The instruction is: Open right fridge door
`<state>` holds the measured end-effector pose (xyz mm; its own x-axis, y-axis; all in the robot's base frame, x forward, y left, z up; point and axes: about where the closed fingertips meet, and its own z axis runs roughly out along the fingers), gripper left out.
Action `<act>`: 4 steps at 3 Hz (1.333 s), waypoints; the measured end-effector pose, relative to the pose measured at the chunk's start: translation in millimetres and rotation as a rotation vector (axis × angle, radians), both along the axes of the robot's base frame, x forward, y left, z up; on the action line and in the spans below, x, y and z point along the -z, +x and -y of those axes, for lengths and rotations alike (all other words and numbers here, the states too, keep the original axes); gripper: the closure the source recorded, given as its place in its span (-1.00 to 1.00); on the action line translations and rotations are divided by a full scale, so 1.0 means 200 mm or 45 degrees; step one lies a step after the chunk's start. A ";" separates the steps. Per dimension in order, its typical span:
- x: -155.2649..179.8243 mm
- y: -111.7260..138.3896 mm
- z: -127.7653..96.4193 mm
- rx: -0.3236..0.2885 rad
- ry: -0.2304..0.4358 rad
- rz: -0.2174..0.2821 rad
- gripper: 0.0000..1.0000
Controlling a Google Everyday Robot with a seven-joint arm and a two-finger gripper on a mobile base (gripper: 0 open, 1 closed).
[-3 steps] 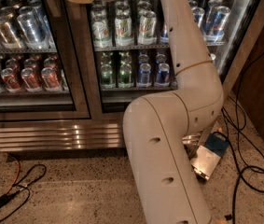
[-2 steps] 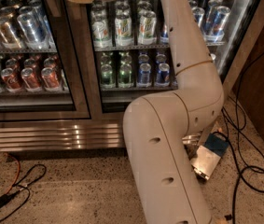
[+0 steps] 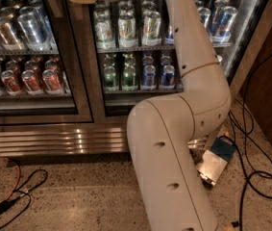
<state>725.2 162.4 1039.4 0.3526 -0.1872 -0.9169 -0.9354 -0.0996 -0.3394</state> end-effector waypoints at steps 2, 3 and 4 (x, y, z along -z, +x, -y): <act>0.01 -0.02 0.00 -0.031 0.008 -0.017 1.00; 0.02 -0.02 0.00 -0.030 0.009 -0.017 1.00; 0.02 -0.02 0.00 -0.029 0.009 -0.017 1.00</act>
Offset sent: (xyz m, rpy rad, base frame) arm -0.1484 -0.0824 -0.0264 -0.0655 0.1086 0.1462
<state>721.9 161.9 1035.3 0.3442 -0.1729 -0.9228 -0.9374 -0.1187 -0.3274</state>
